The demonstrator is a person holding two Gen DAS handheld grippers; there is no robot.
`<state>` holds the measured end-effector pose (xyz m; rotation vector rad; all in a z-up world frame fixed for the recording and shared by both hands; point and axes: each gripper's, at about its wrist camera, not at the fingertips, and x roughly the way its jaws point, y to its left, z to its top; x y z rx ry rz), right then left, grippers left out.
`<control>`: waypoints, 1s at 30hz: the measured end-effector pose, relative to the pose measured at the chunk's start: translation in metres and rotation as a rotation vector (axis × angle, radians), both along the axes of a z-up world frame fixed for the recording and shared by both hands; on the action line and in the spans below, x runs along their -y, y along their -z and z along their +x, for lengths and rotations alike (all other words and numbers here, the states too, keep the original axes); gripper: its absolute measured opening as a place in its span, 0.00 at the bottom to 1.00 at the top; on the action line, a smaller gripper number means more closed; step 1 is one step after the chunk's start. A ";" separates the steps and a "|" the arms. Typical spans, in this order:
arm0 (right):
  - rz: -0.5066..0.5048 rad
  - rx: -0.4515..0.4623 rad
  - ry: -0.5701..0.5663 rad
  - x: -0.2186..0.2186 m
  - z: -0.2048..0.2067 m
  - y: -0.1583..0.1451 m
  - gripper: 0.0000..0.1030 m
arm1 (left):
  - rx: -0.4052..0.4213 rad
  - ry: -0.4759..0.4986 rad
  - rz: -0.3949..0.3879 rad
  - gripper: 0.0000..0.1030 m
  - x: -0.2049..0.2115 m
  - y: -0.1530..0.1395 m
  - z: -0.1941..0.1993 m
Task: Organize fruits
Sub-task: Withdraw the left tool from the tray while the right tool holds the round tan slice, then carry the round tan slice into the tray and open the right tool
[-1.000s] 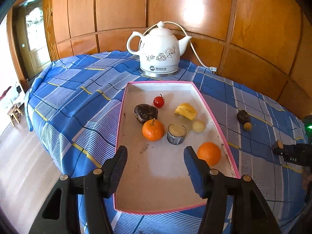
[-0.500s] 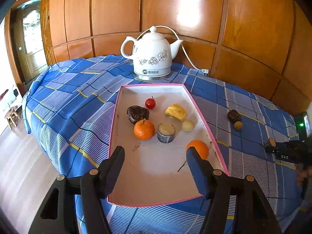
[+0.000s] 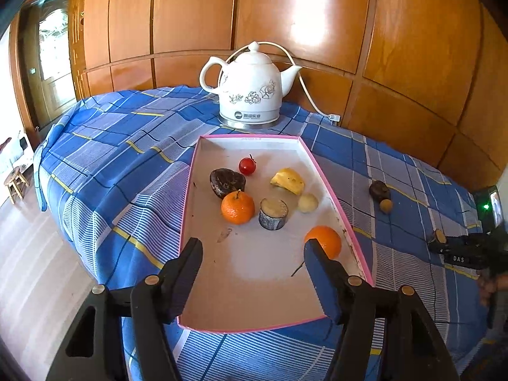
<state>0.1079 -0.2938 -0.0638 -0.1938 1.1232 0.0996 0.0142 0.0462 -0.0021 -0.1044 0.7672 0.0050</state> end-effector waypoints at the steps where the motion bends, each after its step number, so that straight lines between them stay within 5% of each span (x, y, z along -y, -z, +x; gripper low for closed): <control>1: 0.004 -0.003 -0.007 -0.002 -0.002 0.000 0.35 | 0.000 -0.003 -0.003 0.65 -0.001 0.000 0.000; 10: 0.132 0.004 -0.107 -0.044 -0.021 -0.018 0.35 | -0.002 -0.036 -0.019 0.65 -0.017 0.004 -0.003; 20: 0.297 0.085 -0.414 -0.175 -0.040 -0.064 0.35 | 0.016 -0.154 -0.037 0.65 -0.061 0.001 -0.003; 30: 0.261 -0.001 -0.498 -0.266 -0.019 -0.023 0.36 | -0.003 -0.193 -0.053 0.65 -0.080 0.010 -0.004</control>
